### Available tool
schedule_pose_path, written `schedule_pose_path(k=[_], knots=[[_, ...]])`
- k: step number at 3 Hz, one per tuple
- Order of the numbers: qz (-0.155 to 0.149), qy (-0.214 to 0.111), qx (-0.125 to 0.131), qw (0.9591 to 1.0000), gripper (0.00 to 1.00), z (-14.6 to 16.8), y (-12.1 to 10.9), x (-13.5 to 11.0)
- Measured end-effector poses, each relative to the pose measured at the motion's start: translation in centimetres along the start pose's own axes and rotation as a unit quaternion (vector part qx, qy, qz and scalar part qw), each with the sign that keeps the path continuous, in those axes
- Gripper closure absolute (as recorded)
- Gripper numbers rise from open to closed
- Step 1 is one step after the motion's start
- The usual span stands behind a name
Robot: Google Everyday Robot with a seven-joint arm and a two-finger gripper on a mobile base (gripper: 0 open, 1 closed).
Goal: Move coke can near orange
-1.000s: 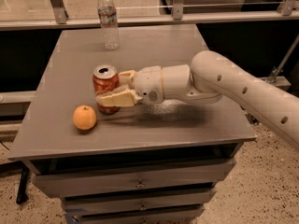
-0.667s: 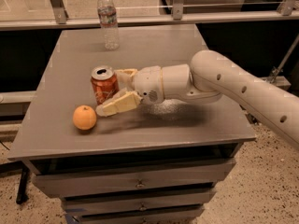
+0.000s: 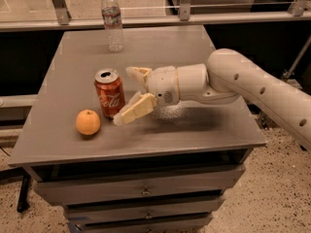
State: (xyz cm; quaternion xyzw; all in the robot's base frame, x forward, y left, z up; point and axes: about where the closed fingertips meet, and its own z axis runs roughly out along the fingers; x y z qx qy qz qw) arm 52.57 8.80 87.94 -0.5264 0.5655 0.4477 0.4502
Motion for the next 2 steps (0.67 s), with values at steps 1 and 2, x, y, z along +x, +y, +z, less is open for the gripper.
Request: schedule_pose_path(k=[1,2], knots=[[-0.028,-0.012,0.012,0.9995,0.00,-4.5,-1.6,-0.8],[-0.067,-0.024,0.056,0.9959,0.00,-9.9,-4.8,-2.9]])
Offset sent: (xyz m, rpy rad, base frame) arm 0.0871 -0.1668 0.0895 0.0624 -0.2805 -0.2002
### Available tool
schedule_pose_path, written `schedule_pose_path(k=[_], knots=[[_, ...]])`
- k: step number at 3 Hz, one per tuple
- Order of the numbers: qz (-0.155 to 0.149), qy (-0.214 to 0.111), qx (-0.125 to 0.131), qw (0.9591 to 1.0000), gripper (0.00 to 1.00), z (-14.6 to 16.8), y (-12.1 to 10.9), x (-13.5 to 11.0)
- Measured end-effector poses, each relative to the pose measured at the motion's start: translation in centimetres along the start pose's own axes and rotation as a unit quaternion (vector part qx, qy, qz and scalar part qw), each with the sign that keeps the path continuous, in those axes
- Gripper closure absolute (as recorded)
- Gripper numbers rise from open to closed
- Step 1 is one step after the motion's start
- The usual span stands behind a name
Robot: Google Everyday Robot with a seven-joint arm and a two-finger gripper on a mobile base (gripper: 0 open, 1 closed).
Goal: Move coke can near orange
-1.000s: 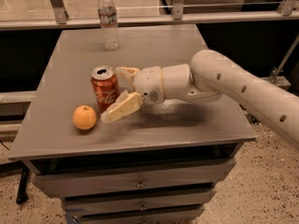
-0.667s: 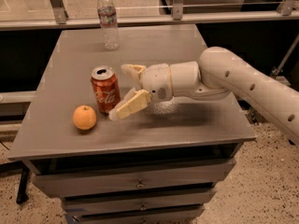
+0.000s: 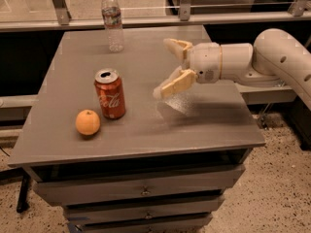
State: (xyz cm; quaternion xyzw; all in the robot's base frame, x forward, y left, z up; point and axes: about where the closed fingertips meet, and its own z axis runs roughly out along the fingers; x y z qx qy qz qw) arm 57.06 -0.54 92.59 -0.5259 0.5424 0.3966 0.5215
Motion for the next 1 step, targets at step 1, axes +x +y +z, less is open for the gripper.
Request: schedule_pose_path(k=[1], knots=[[-0.011,-0.006,0.010,0.9999,0.00,-0.65,-0.88,-1.17]])
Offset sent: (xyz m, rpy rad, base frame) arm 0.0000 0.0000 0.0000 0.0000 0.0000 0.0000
